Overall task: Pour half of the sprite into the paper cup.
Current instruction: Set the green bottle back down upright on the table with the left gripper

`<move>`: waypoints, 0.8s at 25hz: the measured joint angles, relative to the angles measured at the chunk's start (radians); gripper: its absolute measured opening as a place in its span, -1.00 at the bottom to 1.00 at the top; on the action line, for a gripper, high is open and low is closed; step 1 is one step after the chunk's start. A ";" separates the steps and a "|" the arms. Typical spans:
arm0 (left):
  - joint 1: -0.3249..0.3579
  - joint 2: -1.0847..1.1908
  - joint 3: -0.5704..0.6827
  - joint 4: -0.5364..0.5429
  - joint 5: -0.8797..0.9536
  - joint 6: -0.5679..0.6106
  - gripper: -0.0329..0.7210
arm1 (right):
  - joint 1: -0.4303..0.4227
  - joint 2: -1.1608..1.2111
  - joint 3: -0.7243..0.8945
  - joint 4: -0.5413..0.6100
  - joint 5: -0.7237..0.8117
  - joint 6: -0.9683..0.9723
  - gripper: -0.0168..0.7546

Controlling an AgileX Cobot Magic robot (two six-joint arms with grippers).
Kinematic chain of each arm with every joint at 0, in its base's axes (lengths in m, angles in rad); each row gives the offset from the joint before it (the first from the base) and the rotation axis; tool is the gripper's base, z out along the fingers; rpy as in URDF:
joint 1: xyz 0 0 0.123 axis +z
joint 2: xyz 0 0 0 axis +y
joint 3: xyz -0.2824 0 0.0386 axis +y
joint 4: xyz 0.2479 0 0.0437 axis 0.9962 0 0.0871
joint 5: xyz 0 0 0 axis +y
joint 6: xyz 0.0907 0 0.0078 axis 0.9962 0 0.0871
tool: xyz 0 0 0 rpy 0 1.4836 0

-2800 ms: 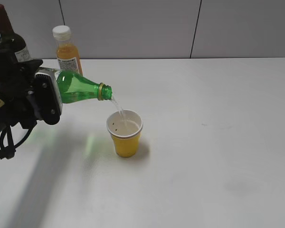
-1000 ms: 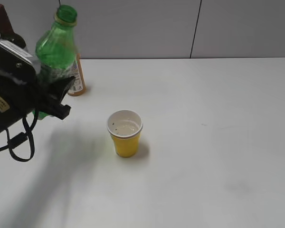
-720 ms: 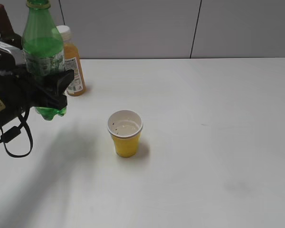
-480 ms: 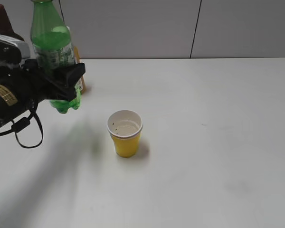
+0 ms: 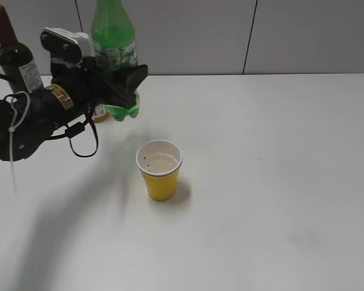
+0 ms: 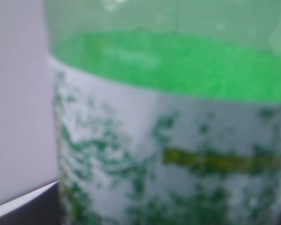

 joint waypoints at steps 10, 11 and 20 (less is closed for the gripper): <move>-0.064 0.149 -0.150 0.027 0.024 -0.072 0.24 | 0.000 0.000 0.000 0.000 0.000 0.000 0.45; -0.069 0.161 -0.157 0.028 0.024 -0.073 0.24 | 0.000 0.000 0.000 0.000 0.000 0.000 0.45; -0.078 0.242 -0.181 0.020 0.029 -0.074 0.24 | 0.000 0.000 0.000 0.000 0.000 0.000 0.45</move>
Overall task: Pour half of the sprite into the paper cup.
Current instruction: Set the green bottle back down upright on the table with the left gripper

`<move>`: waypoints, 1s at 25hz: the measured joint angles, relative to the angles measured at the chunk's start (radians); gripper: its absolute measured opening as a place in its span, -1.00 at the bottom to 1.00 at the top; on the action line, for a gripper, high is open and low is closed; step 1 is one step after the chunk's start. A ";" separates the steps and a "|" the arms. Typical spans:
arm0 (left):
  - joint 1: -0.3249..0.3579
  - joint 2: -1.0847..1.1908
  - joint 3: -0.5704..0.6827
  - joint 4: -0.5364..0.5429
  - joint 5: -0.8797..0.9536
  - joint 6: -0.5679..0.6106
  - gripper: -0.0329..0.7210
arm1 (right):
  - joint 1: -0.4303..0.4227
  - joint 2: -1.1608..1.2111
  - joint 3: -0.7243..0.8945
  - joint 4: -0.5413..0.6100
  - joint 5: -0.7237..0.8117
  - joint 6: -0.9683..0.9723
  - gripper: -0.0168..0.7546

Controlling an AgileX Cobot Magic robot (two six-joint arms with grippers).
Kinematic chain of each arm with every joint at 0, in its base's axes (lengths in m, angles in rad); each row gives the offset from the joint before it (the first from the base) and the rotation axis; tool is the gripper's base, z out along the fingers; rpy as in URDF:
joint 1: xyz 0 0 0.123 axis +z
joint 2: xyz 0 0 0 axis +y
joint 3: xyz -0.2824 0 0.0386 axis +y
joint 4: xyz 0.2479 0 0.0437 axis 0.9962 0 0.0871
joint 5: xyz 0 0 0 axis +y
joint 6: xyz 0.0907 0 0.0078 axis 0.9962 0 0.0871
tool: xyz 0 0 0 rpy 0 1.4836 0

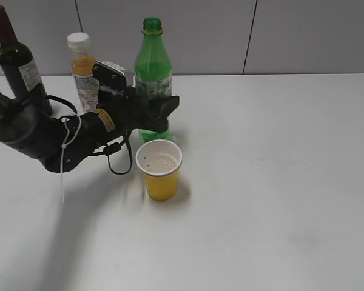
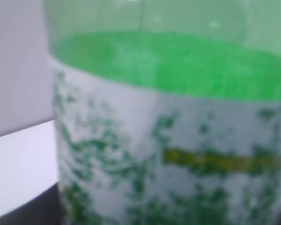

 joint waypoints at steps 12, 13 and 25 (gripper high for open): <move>0.009 0.031 -0.003 -0.046 -0.043 -0.001 0.24 | 0.000 0.000 0.000 0.000 0.000 0.000 0.45; 0.013 0.031 -0.003 -0.046 -0.043 -0.001 0.24 | 0.000 0.000 0.000 0.000 0.000 0.000 0.45; 0.031 0.032 -0.005 -0.046 -0.065 0.000 0.86 | 0.000 0.000 0.000 0.000 0.000 0.000 0.45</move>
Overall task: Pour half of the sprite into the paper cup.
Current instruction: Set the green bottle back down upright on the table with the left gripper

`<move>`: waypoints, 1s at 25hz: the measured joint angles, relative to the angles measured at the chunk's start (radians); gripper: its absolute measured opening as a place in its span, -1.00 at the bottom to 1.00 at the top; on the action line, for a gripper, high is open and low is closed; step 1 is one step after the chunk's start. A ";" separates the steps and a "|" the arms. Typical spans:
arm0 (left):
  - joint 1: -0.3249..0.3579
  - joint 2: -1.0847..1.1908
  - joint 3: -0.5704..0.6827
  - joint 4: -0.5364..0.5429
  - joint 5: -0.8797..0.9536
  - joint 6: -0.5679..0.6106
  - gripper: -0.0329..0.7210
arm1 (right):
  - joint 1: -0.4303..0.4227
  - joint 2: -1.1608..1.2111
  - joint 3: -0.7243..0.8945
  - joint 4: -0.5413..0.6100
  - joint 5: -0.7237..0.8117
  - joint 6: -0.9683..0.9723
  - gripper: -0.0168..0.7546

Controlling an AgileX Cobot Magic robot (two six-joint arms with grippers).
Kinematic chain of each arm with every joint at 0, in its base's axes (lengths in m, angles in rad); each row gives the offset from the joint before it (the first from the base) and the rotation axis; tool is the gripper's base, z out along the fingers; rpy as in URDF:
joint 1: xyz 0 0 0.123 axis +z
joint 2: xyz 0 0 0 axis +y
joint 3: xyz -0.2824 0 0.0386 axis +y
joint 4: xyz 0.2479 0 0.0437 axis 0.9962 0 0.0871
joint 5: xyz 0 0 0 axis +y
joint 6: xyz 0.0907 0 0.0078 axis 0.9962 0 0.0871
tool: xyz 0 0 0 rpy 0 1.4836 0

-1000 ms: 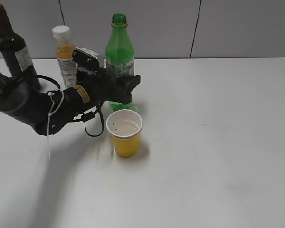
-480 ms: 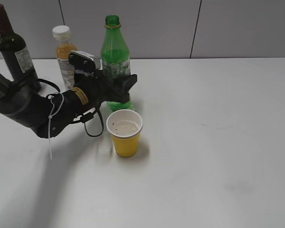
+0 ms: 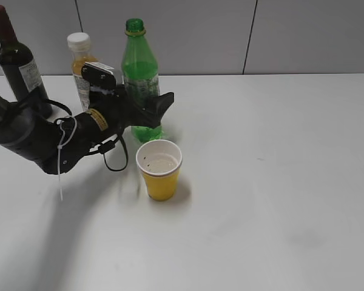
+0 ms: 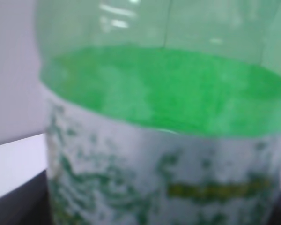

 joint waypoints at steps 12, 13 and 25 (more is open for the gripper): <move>0.001 -0.079 0.063 0.012 0.020 0.000 0.93 | 0.000 0.000 0.000 0.000 0.000 0.000 0.45; 0.003 -0.085 0.079 0.012 0.013 0.000 0.93 | 0.000 0.000 0.000 0.000 0.000 0.000 0.45; 0.045 -0.161 0.223 0.015 -0.010 0.029 0.93 | 0.000 0.000 0.000 0.000 0.000 0.000 0.45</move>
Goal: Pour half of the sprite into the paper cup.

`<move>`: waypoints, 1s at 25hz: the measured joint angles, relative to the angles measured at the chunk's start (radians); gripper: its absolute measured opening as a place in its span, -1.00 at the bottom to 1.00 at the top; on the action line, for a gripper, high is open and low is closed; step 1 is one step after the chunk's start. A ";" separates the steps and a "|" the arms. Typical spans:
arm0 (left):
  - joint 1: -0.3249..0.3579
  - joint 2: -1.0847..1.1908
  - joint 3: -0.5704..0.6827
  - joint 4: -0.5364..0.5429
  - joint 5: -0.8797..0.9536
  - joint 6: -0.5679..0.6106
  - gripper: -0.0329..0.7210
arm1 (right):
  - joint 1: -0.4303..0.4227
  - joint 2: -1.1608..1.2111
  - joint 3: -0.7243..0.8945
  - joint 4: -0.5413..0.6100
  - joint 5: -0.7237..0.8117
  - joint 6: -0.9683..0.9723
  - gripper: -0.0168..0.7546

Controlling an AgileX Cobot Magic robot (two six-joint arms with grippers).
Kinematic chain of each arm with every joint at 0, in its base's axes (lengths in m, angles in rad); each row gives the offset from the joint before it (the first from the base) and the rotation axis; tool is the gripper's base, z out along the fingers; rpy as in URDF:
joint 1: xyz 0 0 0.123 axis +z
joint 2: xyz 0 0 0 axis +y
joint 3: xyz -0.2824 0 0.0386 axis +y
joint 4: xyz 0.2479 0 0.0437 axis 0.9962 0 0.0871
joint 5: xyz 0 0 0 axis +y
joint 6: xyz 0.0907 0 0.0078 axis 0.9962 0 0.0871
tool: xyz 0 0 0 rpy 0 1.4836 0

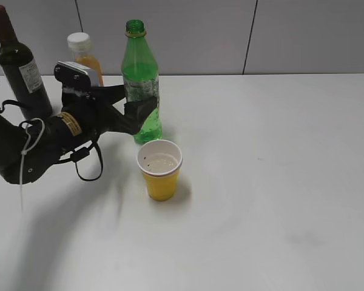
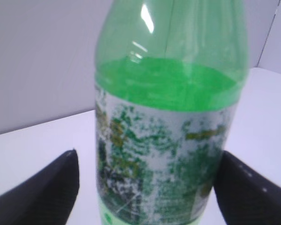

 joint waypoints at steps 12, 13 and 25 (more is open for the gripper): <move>0.070 -0.282 0.181 0.005 0.129 0.014 0.91 | 0.000 0.000 0.000 0.000 0.000 0.000 0.45; 0.076 -0.311 0.190 0.005 0.169 0.014 0.91 | 0.000 0.000 0.000 0.000 0.000 0.000 0.45; 0.148 -0.699 0.203 0.028 0.796 0.019 0.84 | 0.000 0.000 0.000 0.000 0.000 0.000 0.45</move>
